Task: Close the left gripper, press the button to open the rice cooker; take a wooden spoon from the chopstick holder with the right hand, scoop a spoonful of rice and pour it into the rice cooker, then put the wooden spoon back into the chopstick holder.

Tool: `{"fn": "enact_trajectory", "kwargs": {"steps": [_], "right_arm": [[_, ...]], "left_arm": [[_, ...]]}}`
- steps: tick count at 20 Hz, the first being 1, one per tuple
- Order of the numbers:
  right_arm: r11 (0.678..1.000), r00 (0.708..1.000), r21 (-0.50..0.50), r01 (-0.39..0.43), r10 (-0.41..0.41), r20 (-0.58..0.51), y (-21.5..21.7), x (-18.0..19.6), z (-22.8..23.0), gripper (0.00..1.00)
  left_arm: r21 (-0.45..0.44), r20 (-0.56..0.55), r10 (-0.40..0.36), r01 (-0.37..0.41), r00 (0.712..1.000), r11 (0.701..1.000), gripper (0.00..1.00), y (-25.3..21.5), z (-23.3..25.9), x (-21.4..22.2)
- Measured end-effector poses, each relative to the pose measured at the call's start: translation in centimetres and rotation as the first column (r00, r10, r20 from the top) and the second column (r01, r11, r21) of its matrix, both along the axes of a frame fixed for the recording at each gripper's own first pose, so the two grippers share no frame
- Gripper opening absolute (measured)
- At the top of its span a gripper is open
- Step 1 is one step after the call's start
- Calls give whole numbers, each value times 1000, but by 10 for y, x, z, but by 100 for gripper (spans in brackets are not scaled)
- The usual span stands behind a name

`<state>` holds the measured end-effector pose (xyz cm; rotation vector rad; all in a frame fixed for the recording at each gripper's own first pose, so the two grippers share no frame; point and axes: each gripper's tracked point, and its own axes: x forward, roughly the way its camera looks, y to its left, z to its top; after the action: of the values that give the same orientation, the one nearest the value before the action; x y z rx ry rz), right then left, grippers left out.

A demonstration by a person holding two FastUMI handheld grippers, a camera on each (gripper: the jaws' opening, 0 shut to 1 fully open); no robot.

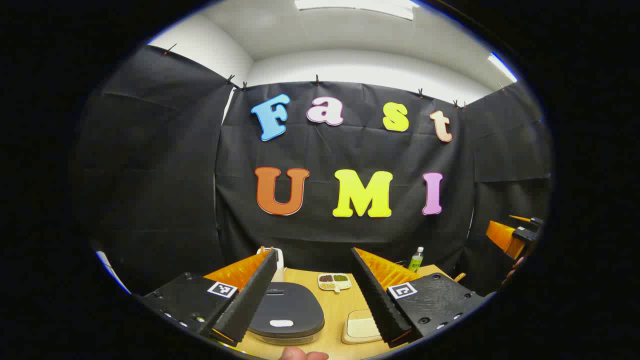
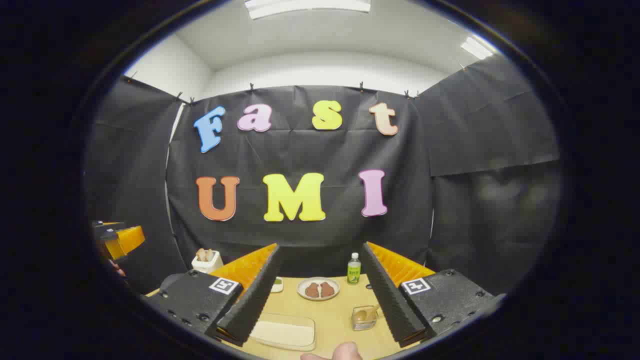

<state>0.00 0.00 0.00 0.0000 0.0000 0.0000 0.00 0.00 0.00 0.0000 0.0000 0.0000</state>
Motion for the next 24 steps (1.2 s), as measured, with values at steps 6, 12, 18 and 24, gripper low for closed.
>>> {"fn": "enact_trajectory", "kwargs": {"steps": [6, 12, 18, 24], "right_arm": [[1000, 1000, 12, 1, -1, 3, -1, -1, -1, 100], [1000, 1000, 26, -7, 7, -11, 0, 0, -6, 100], [1000, 1000, 27, -16, 16, -11, 4, 3, -6, 100], [999, 1000, 41, -13, 14, -13, 3, 7, -7, 100]], "left_arm": [[9, -25, 28, -28, 999, 1000, 94, 3, -6, -5], [17, -33, 38, -38, 999, 999, 94, 5, -7, -8], [26, -42, 46, -45, 998, 999, 94, 5, -10, -5], [24, -57, 49, -48, 997, 999, 94, 4, -13, -5]]}}
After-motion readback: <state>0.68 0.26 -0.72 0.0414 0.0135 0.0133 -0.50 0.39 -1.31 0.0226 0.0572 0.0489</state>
